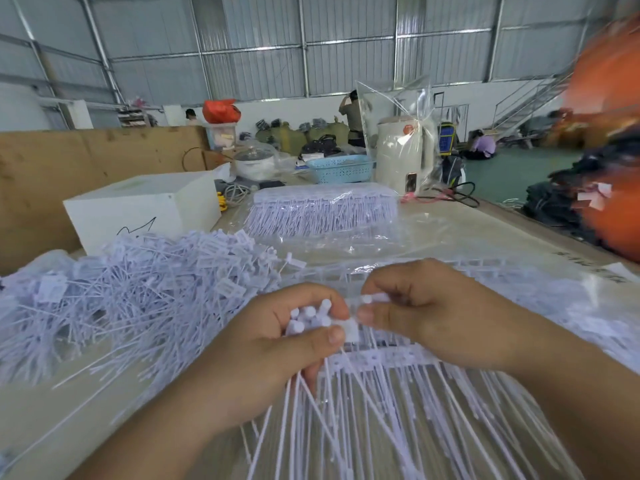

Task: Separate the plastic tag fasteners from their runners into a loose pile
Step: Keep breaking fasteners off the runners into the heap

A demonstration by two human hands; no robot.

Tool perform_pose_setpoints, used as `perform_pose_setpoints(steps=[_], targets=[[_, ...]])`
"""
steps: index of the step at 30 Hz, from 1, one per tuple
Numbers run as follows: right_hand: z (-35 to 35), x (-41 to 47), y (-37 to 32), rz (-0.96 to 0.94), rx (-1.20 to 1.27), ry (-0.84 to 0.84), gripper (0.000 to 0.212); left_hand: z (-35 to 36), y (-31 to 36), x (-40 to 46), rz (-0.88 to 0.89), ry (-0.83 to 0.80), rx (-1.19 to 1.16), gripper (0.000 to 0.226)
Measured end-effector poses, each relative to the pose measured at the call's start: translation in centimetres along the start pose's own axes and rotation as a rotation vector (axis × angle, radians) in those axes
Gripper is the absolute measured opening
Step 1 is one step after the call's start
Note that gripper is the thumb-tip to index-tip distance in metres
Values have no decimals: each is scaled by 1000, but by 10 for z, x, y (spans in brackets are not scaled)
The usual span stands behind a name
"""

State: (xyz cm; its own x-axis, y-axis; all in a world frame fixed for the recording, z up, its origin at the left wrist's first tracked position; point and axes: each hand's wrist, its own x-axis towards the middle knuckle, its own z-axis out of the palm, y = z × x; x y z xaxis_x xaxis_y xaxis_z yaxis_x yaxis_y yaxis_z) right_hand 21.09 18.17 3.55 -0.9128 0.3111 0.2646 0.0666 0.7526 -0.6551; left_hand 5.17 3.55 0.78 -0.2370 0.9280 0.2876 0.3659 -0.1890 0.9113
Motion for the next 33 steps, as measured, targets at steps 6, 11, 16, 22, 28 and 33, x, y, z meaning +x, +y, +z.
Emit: perform_pose_setpoints(steps=[6,11,16,22,28,33], targets=[[-4,6,3,58,309,568,45,-7,4,5,83,416,-201,13],[0,0,0,-23,403,171,35,-10,4,1,10,165,-119,19],[16,0,-1,-52,425,-106,46,-4,7,0,33,-32,-228,22],[19,0,-3,-66,363,-114,59,-7,12,-2,38,-190,-140,19],[20,2,2,-134,-36,-34,42,-15,10,-5,-75,-259,-28,24],[18,4,9,-81,-70,-16,47,-11,6,-3,-96,-202,98,27]])
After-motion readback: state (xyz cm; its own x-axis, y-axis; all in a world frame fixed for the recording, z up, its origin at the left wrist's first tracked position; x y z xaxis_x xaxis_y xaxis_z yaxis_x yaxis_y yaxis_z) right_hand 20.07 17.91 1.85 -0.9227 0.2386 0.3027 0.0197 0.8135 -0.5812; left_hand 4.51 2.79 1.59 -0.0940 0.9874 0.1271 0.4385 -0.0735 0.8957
